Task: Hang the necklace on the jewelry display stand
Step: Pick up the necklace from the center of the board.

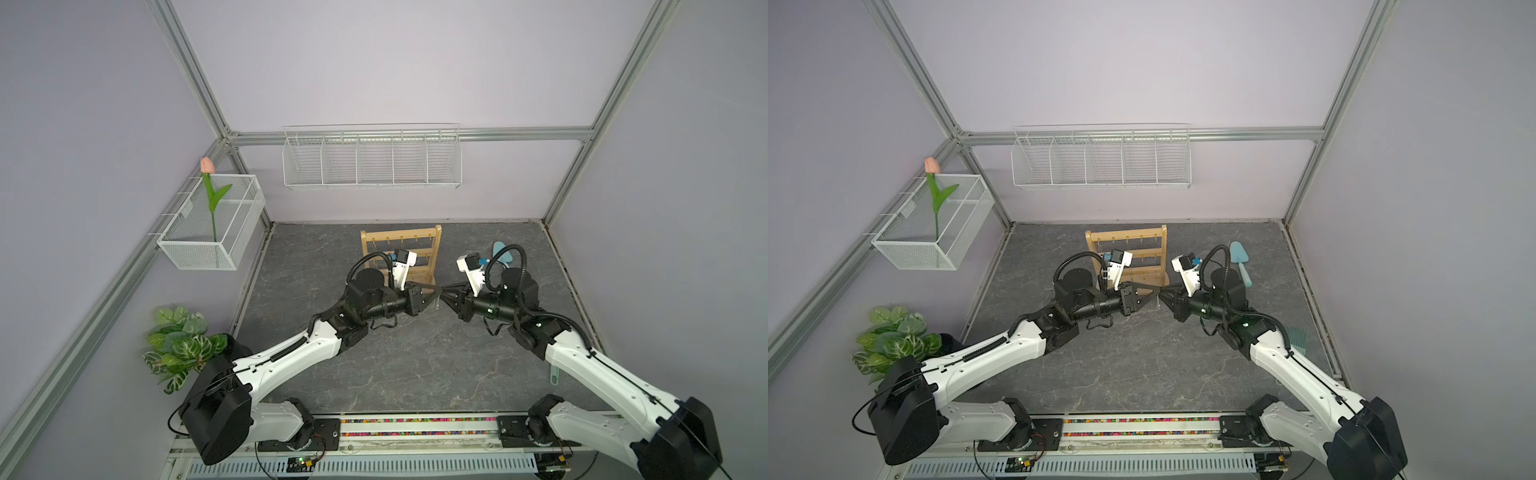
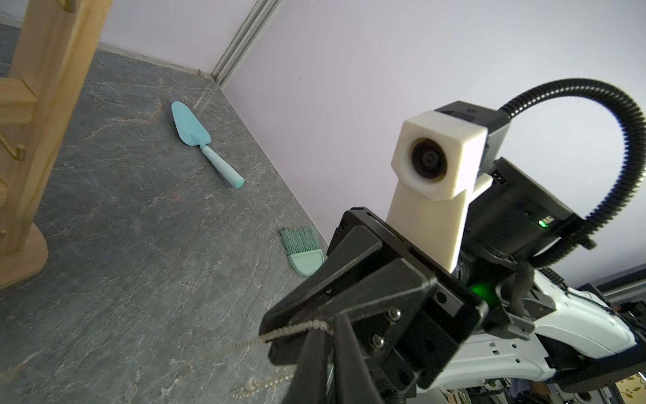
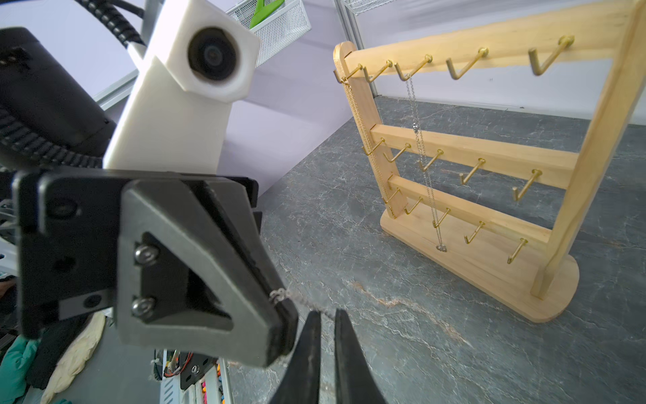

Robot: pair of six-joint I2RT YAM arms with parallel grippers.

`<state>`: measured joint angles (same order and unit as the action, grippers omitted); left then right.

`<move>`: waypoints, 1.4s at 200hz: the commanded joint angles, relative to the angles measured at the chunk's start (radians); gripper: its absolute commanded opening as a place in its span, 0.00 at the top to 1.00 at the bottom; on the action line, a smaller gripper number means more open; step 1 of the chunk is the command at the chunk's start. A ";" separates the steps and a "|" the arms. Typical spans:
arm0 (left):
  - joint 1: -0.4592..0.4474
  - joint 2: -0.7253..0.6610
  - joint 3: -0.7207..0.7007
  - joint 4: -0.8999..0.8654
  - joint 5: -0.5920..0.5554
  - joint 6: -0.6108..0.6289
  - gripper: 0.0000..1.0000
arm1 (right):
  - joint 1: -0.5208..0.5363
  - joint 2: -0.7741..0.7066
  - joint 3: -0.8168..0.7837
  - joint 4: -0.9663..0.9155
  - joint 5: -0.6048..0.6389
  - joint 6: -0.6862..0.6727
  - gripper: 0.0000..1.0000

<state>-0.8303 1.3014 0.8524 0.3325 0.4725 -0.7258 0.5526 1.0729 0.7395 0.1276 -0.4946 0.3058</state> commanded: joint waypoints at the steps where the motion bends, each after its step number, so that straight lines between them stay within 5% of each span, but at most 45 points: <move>1: 0.004 -0.004 0.014 0.025 0.015 -0.012 0.90 | 0.002 0.009 -0.005 0.040 -0.009 -0.022 0.87; 145: 0.004 0.000 0.019 0.023 0.013 -0.014 0.90 | 0.003 0.037 -0.003 0.090 -0.005 -0.009 0.89; 280: 0.006 0.009 0.036 0.017 0.015 -0.014 0.90 | 0.009 0.090 -0.023 0.198 -0.035 0.027 0.76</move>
<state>-0.8303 1.3029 0.8551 0.3336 0.4763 -0.7261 0.5526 1.1599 0.7391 0.2508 -0.5068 0.3225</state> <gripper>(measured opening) 0.100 0.251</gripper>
